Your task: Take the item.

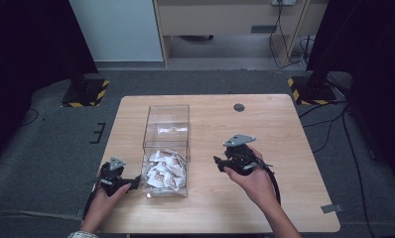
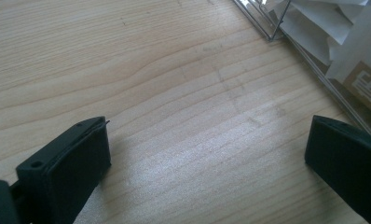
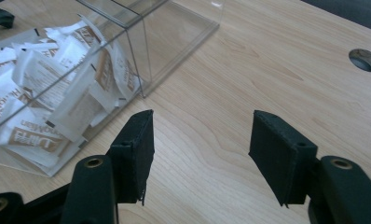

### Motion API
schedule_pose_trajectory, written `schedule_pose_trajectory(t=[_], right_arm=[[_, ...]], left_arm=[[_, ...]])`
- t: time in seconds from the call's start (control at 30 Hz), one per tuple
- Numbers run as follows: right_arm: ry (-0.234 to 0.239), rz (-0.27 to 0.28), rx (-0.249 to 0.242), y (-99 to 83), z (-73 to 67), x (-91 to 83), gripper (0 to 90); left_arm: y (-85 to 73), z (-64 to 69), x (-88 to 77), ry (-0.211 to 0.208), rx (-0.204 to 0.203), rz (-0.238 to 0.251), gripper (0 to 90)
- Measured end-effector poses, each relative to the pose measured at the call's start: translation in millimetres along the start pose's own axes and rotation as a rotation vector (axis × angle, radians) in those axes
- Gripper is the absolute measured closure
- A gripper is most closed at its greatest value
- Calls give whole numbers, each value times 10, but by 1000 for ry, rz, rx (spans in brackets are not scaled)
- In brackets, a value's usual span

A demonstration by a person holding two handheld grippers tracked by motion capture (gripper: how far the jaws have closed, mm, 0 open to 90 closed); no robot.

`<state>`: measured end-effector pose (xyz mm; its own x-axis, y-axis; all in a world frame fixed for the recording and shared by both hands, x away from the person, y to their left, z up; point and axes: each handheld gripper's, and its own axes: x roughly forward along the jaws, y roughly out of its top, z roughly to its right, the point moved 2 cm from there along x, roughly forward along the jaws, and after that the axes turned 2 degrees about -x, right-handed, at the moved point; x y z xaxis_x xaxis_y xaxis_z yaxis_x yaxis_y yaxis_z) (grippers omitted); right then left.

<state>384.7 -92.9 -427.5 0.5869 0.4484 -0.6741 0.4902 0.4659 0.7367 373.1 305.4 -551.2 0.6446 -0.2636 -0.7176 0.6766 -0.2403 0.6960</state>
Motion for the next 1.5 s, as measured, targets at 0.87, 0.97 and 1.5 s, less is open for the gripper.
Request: schedule_pose_trajectory(t=[0.87, 0.97, 1.5], right_arm=[[121, 27, -107, 492, -491, 143, 602], [137, 31, -114, 509, -544, 186, 630], [208, 17, -160, 526, -851, 353, 688]], left_arm=[[5, -1, 5, -2, 1, 0, 0], [5, -1, 5, -2, 0, 1, 0], [5, -1, 5, -2, 0, 1, 0]])
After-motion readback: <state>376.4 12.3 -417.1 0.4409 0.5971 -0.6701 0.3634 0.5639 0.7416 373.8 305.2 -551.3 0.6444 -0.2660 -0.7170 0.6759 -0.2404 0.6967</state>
